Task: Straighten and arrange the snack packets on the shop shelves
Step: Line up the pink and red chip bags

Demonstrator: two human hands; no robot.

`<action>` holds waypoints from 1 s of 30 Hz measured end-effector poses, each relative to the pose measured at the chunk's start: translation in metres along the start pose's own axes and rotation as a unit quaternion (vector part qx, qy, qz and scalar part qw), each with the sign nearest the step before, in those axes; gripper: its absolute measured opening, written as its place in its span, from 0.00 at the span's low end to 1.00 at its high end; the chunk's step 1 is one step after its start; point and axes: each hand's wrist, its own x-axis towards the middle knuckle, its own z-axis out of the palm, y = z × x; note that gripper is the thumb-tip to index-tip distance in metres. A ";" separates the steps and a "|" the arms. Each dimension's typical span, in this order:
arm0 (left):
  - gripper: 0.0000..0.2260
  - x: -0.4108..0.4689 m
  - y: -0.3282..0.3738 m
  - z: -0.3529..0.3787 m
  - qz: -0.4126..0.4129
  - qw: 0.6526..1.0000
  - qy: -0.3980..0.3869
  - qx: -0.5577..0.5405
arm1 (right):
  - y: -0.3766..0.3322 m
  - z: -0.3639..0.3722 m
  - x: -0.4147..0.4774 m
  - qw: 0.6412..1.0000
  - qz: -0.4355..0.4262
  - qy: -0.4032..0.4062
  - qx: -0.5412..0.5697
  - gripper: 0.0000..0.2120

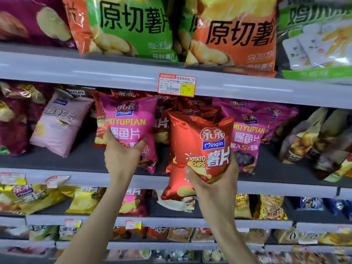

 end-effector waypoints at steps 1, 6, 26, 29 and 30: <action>0.42 0.000 -0.002 -0.006 0.002 1.000 0.016 -0.012 | -0.003 0.005 -0.002 1.000 -0.002 0.002 0.008 0.52; 0.40 0.000 -0.017 -0.047 0.018 0.990 0.093 -0.107 | -0.012 0.041 -0.013 1.000 -0.002 -0.014 0.006 0.51; 0.42 -0.002 -0.036 -0.143 0.078 0.970 0.160 -0.167 | 0.000 0.209 0.028 0.968 0.008 0.113 -0.226 0.55; 0.43 -0.011 -0.035 -0.141 0.070 0.974 0.145 -0.160 | 0.005 0.214 0.025 0.966 0.022 0.102 -0.236 0.58; 0.43 -0.014 -0.035 -0.141 0.069 0.976 0.138 -0.156 | 0.007 0.213 0.023 0.967 0.025 0.095 -0.234 0.60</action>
